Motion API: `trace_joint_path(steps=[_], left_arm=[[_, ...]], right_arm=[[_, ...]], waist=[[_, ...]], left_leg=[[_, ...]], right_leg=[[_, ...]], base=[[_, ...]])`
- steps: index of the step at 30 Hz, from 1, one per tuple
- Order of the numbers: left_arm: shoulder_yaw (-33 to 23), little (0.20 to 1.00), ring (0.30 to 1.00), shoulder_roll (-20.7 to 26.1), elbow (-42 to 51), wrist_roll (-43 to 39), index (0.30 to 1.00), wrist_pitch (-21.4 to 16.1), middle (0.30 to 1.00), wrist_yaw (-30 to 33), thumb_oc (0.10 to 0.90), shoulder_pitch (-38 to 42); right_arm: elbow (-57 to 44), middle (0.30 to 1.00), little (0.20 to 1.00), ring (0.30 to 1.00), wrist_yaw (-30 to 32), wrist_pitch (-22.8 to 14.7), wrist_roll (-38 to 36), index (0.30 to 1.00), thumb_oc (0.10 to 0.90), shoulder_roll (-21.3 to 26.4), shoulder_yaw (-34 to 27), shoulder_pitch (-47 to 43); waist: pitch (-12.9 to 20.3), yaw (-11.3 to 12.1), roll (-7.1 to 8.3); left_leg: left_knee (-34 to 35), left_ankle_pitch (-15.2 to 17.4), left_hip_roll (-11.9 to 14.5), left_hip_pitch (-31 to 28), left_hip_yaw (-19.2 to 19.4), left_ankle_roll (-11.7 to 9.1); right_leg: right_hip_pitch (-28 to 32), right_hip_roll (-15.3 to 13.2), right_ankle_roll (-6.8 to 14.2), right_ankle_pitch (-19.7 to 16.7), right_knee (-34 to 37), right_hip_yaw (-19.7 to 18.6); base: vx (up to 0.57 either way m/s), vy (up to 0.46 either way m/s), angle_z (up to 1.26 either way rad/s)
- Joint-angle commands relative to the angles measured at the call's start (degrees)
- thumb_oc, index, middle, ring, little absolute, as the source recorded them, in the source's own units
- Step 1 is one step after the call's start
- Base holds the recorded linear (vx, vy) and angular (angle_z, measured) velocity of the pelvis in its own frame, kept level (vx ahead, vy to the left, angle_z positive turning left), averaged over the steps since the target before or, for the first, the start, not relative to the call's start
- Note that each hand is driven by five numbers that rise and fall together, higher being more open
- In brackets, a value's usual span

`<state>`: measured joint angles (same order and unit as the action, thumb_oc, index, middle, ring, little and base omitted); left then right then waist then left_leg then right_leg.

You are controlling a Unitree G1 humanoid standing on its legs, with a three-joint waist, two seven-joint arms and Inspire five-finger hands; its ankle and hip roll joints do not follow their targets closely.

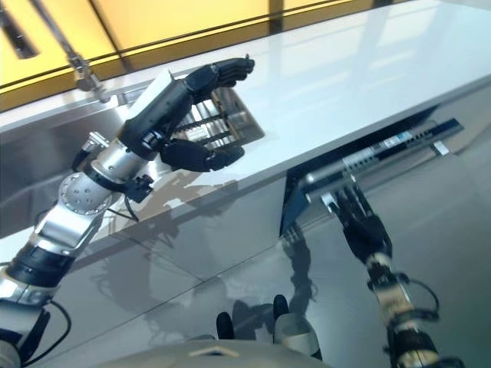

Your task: Pick up plates and place into dishwasher.

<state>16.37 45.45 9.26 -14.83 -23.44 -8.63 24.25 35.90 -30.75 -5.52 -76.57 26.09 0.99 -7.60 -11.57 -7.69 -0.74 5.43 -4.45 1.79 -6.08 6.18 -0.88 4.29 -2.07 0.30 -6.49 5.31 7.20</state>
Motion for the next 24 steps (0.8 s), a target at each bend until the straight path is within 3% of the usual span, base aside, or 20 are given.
trace_joint_path(steps=[1, 11, 15, 17, 24], left_arm=[[-0.2, 0.9, 0.9, -2.2, -0.7, -5.3, 0.9, -5.7, 0.9, 1.7, 0.8, 7.3], [-0.3, 0.9, 0.9, -1.7, -1.8, -5.9, 0.9, -6.5, 0.9, 1.6, 0.8, 7.3], [-0.8, 0.9, 0.9, -1.9, -1.7, -5.3, 0.9, -6.6, 0.9, 1.8, 0.8, 6.6], [-1.7, 0.9, 0.9, -1.7, -1.0, -4.5, 0.9, -6.6, 0.9, 2.2, 0.8, 5.4], [-4.3, 0.9, 0.9, -3.3, -0.9, -0.6, 0.9, -8.5, 0.9, 3.6, 0.8, 1.0]], right_arm=[[-3.6, 0.9, 0.9, 0.9, -7.4, -6.2, -2.5, 0.9, 0.8, 0.6, 0.0, -19.7], [-0.3, 0.9, 0.9, 0.9, -3.9, -6.2, 2.7, 0.9, 0.8, 1.4, 0.1, -19.4], [1.7, 0.9, 0.9, 0.9, 0.0, -6.1, 14.3, 0.9, 0.8, 2.9, 0.8, -17.2], [2.1, 0.9, 0.9, 0.9, 2.6, -5.7, 23.5, 0.9, 0.8, 4.6, 2.2, -14.0], [-2.6, 0.9, 0.9, 0.9, 0.0, -5.3, 31.9, 0.9, 0.8, 2.2, 5.3, -1.9]], waist=[[4.0, 4.2, -1.47], [4.7, 4.8, -1.08], [4.8, 4.7, -0.75], [4.6, 4.3, -0.4], [4.2, 2.5, 0.33]], left_leg=[[-0.6, 7.1, -2.9, -3.9, 2.3, 1.8], [-0.4, 7.0, -2.9, -3.8, 1.8, 1.6], [-0.4, 6.9, -2.9, -3.8, 1.9, 1.6], [-0.4, 6.8, -2.8, -3.7, 2.1, 1.7], [-0.4, 6.7, -2.4, -4.0, 3.3, 1.9]], right_leg=[[3.7, 1.9, 3.5, 5.5, -0.6, -0.1], [3.7, 1.6, 3.7, 5.4, -0.3, 0.6], [3.6, 1.5, 3.8, 5.3, -0.3, 0.5], [3.4, 1.5, 3.8, 5.1, -0.3, 0.4], [3.0, 1.7, 3.9, 5.0, -0.5, -0.4]], base=[[0.0, 0.003, 0.27], [0.0, 0.001, 0.05], [0.0, 0.0, 0.0], [0.0, 0.0, 0.0], [-0.02, 0.01, 0.0]])
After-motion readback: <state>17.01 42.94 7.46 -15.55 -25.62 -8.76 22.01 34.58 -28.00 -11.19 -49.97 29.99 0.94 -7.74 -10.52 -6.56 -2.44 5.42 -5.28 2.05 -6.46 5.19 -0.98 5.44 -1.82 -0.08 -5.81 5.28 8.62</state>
